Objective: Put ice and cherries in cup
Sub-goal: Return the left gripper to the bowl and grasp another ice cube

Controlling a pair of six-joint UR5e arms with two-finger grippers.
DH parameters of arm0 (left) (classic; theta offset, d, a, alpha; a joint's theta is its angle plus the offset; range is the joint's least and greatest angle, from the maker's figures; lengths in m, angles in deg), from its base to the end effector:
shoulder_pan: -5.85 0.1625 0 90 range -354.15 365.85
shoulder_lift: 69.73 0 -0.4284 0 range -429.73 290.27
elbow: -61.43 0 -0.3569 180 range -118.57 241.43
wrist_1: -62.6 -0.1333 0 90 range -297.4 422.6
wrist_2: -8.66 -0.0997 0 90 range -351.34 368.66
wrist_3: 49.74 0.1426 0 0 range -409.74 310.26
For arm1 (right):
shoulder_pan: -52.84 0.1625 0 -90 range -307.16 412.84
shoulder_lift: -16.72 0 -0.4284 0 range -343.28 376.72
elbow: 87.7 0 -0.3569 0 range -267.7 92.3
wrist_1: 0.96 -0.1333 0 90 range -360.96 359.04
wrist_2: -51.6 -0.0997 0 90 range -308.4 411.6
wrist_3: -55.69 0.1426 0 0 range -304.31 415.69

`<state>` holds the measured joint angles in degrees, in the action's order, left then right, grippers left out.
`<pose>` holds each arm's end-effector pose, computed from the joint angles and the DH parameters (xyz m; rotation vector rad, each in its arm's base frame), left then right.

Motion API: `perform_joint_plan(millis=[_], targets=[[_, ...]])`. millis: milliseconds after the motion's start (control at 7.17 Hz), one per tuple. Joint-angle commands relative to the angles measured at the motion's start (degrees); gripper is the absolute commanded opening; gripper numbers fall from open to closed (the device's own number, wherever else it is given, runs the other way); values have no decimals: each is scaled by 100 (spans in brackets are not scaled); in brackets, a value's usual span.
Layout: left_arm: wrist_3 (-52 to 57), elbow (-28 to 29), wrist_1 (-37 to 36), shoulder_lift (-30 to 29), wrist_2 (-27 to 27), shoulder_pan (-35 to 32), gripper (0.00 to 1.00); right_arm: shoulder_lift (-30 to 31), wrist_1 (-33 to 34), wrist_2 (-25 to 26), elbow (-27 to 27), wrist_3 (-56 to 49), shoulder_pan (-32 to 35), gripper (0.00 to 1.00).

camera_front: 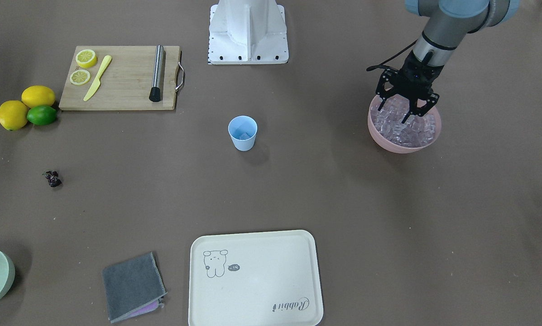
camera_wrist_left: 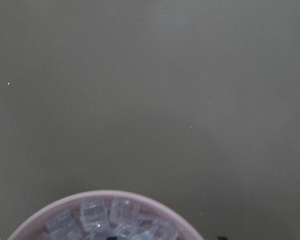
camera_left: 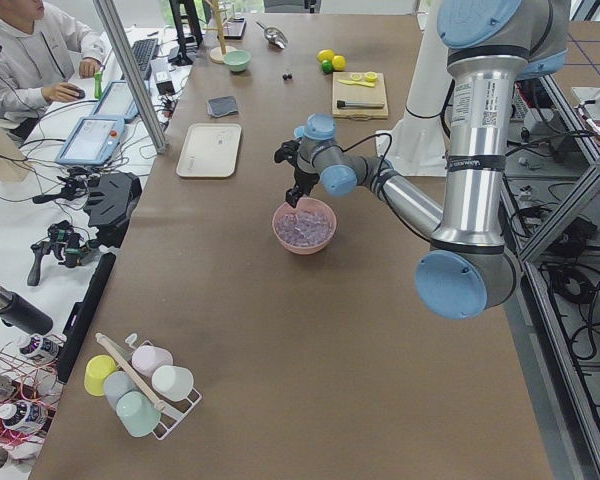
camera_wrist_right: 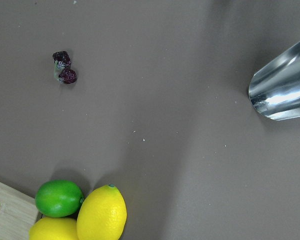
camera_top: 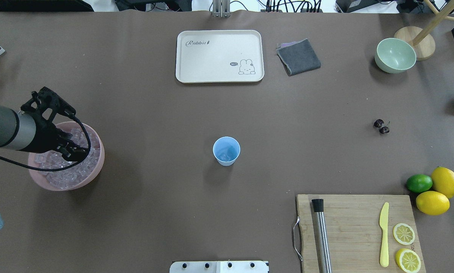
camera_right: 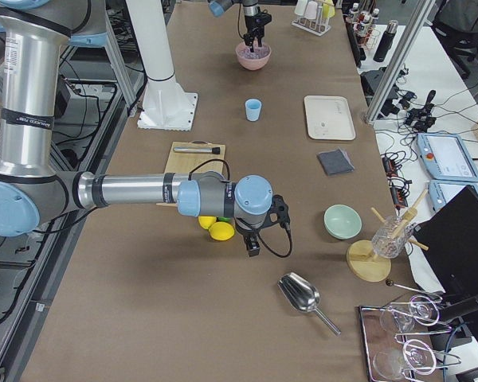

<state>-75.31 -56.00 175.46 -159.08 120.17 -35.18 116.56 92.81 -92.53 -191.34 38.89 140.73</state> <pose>0.3085 -0.3758 0.4400 0.4740 0.8079 0.5411 0.0036 -0.3830 0.6444 0.1218 -0.9409 -0.3053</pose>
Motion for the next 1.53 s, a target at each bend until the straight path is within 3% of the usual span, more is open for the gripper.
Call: perform_joint_plan(millis=[0,837,1394], targets=[[70,298,140,102,47,-1,76,1,0,-9,-16,1,0,99],[70,589,184,76,73,-1,65,-61,0,-18,-42,10,0,99],[52,687,184,49,73,7,64,-52,0,-10,-42,10,0,99]])
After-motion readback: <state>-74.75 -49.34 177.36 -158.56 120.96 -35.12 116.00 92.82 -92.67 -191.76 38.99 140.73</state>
